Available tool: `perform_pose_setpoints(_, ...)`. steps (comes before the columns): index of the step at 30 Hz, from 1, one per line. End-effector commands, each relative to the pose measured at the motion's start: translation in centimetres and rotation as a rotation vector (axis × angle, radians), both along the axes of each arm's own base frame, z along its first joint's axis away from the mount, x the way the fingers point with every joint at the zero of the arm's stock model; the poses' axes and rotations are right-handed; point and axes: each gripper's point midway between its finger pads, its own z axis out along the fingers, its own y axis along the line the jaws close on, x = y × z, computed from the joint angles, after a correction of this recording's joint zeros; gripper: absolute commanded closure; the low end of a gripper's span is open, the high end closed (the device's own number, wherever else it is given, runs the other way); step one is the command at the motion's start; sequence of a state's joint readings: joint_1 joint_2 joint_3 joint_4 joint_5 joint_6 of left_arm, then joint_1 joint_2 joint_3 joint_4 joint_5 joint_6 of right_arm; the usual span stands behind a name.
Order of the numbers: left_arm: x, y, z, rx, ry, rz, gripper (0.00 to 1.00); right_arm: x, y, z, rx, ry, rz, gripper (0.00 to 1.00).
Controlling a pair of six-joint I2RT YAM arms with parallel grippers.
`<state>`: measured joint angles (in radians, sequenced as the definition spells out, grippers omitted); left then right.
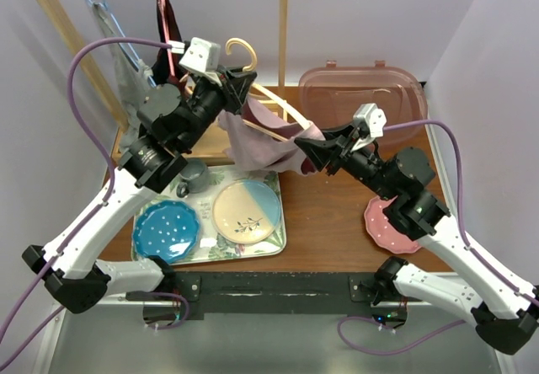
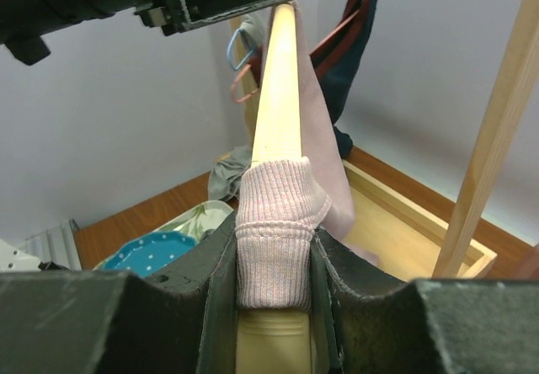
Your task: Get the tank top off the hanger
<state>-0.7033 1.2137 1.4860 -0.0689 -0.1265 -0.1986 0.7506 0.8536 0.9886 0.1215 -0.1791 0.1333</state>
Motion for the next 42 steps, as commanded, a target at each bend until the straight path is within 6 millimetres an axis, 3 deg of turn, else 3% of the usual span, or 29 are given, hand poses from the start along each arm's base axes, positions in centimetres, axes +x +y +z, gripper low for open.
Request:
perform_pose_setpoints(1,-0.2,0.3,1.9,-0.039,-0.049,0.004,1.0,-1.2,-0.1,3.1,0.064,-0.06,0.035,1.0)
perform_pose_setpoints(4,-0.1,0.7,2.3,-0.043,-0.057,0.025,1.0,-1.1,-0.2,3.1,0.065,-0.034,0.027,1.0)
perform_pose_setpoints(8,-0.2,1.1,3.2,-0.055,-0.074,0.036,1.0,-1.6,-0.3,3.1,0.07,-0.012,0.048,0.9)
perform_pose_setpoints(12,-0.1,1.3,3.5,-0.061,-0.077,0.048,1.0,-2.3,-0.9,3.2,0.087,-0.001,0.051,0.51)
perform_pose_setpoints(16,-0.1,2.0,3.7,-0.069,-0.079,0.082,1.0,-2.7,-2.0,2.2,0.083,0.039,0.02,0.32)
perform_pose_setpoints(18,-0.3,2.6,5.1,-0.095,-0.115,0.098,1.0,-3.3,-2.7,1.9,0.105,0.053,0.017,0.22)
perform_pose_setpoints(20,-0.5,3.0,5.7,-0.094,-0.125,0.11,1.0,-3.7,-2.8,0.2,0.096,0.075,0.023,0.13)
perform_pose_setpoints(24,-0.7,3.9,6.7,-0.11,-0.137,0.138,1.0,-4.3,-4.6,-1.1,0.125,0.068,-0.023,0.1)
perform_pose_setpoints(30,-1.0,4.4,6.0,-0.1,-0.114,0.149,1.0,-3.4,-4.6,-4.1,0.179,0.112,-0.051,0.11)
perform_pose_setpoints(38,-2.0,4.6,5.6,-0.117,-0.112,0.123,1.0,-0.6,-5.8,-4.8,0.215,0.132,-0.205,0.36)
perform_pose_setpoints(42,-2.4,4.5,5.3,-0.136,-0.102,0.102,1.0,0.2,-5.3,-5.4,0.245,0.094,-0.212,0.39)
